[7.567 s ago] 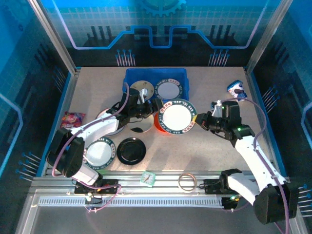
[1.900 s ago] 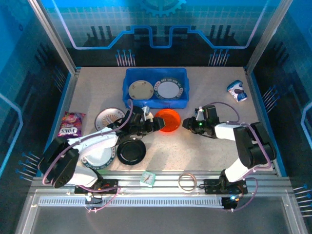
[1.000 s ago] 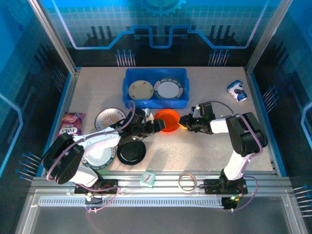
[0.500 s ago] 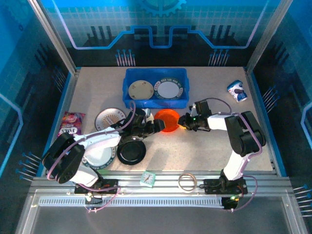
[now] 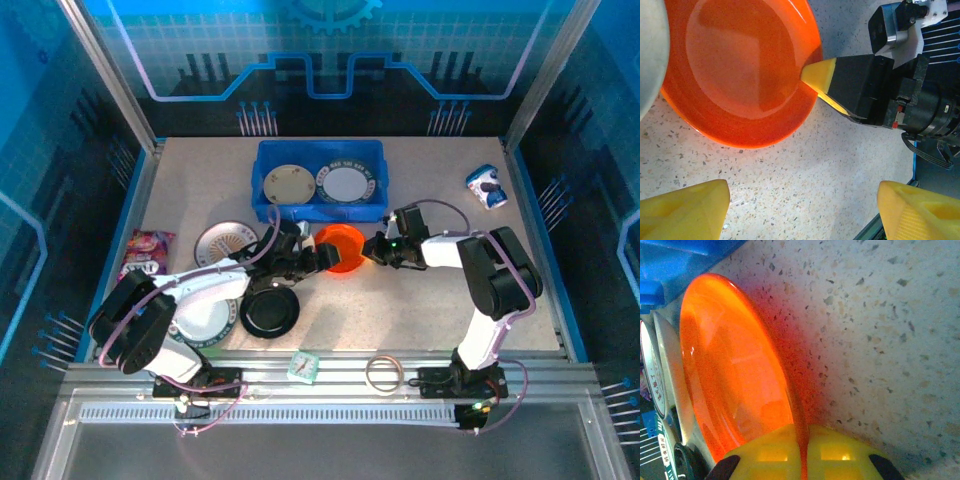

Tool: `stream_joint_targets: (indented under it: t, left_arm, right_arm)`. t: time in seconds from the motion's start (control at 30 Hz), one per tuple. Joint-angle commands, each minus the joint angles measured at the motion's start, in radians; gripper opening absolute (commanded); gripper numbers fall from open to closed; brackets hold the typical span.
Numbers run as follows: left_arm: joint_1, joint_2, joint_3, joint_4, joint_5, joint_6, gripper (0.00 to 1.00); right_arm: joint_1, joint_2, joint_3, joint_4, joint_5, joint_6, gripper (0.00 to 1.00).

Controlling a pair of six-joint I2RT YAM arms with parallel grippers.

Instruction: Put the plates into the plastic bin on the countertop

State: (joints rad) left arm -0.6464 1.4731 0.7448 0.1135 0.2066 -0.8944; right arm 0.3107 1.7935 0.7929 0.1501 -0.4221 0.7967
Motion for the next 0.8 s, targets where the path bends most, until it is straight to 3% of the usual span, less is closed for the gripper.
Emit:
stream_joint_targets:
  t: [0.0, 0.13, 0.47, 0.77]
  left_arm:
    - [-0.007, 0.008, 0.039, -0.033, -0.012, 0.033, 0.79]
    - [-0.006, 0.001, 0.048, -0.044, -0.025, 0.038, 0.79]
    - [0.042, -0.021, 0.010, -0.009, -0.009, 0.023, 0.74]
    - [0.086, -0.038, -0.011, 0.001, 0.006, 0.009, 0.54]
  right_arm:
    - [-0.002, -0.032, -0.020, -0.041, 0.036, -0.039, 0.04]
    - [-0.033, -0.117, -0.048, -0.090, 0.028, -0.058, 0.00]
    - [-0.050, -0.374, -0.070, -0.289, -0.029, -0.114, 0.00]
    - [-0.045, -0.484, 0.011, -0.423, -0.126, -0.148, 0.00]
